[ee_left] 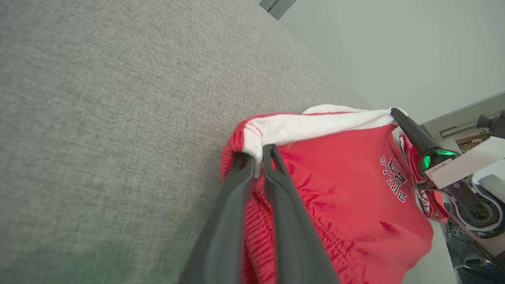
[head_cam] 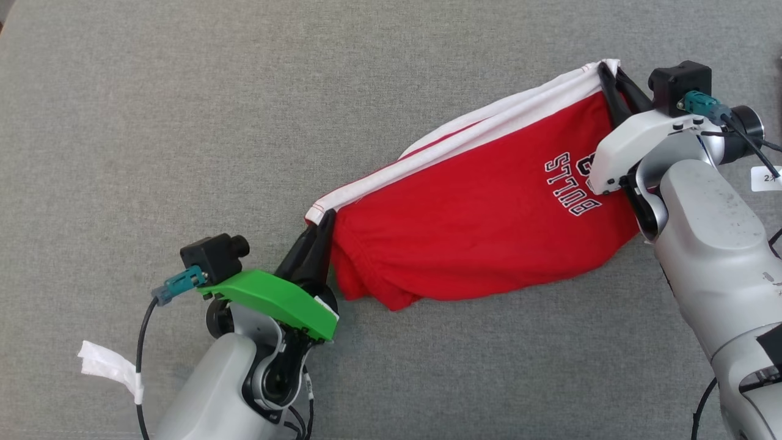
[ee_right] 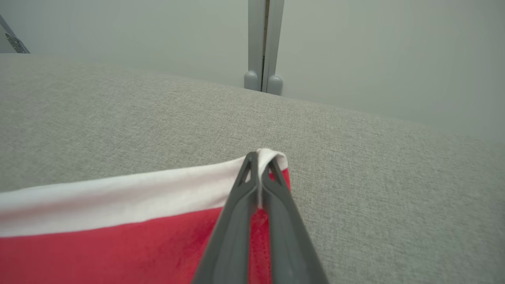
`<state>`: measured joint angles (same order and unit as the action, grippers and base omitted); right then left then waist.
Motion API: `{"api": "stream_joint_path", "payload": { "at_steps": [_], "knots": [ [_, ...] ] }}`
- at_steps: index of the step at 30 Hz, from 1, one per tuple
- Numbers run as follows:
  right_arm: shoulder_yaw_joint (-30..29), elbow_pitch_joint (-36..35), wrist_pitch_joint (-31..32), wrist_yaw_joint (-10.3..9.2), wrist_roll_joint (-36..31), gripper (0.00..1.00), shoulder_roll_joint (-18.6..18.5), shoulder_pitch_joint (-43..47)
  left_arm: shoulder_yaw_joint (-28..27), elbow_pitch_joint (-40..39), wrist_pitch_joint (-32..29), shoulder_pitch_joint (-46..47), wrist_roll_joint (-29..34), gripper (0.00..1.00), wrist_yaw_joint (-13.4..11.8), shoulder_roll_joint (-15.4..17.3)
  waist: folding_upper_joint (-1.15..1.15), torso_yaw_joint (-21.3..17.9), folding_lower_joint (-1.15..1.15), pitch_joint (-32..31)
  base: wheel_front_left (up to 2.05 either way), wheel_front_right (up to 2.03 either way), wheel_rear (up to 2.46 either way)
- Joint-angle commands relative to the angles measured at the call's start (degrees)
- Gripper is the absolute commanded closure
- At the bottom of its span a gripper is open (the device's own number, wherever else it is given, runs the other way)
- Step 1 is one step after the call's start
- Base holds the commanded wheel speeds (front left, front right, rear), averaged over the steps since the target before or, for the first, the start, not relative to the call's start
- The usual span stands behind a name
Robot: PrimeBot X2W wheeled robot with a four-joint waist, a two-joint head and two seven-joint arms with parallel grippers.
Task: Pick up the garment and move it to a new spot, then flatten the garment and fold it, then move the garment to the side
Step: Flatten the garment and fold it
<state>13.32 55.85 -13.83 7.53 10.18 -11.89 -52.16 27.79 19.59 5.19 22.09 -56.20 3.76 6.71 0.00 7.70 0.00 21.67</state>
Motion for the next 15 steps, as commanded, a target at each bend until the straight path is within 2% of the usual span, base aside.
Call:
{"api": "stream_joint_path", "payload": {
  "at_steps": [1, 5, 15],
  "knots": [
    [0.3, 0.8, -0.5, -0.1, 0.4, 0.0, -0.2, -1.0, -0.3, -0.1, 0.7, 0.7, 0.8, 0.0, 0.1, 0.6, 0.0, 0.1, 0.0, -0.2, 0.0, 0.0, 0.0],
    [1.0, 2.5, -1.0, -0.1, 1.1, 0.0, -0.3, -2.0, -0.6, -1.8, 2.9, -1.4, 2.4, 0.0, -0.8, 2.1, 0.0, 0.1, 0.0, -1.0, 0.0, 0.0, 0.0],
    [4.3, 3.2, -1.3, -0.1, 3.9, 0.0, -2.6, -2.3, -5.7, -9.8, 9.4, -9.1, 8.7, 0.0, -5.7, 6.8, 0.0, 0.2, 0.0, -4.5, 0.0, 0.0, 0.0]
  ]
}}
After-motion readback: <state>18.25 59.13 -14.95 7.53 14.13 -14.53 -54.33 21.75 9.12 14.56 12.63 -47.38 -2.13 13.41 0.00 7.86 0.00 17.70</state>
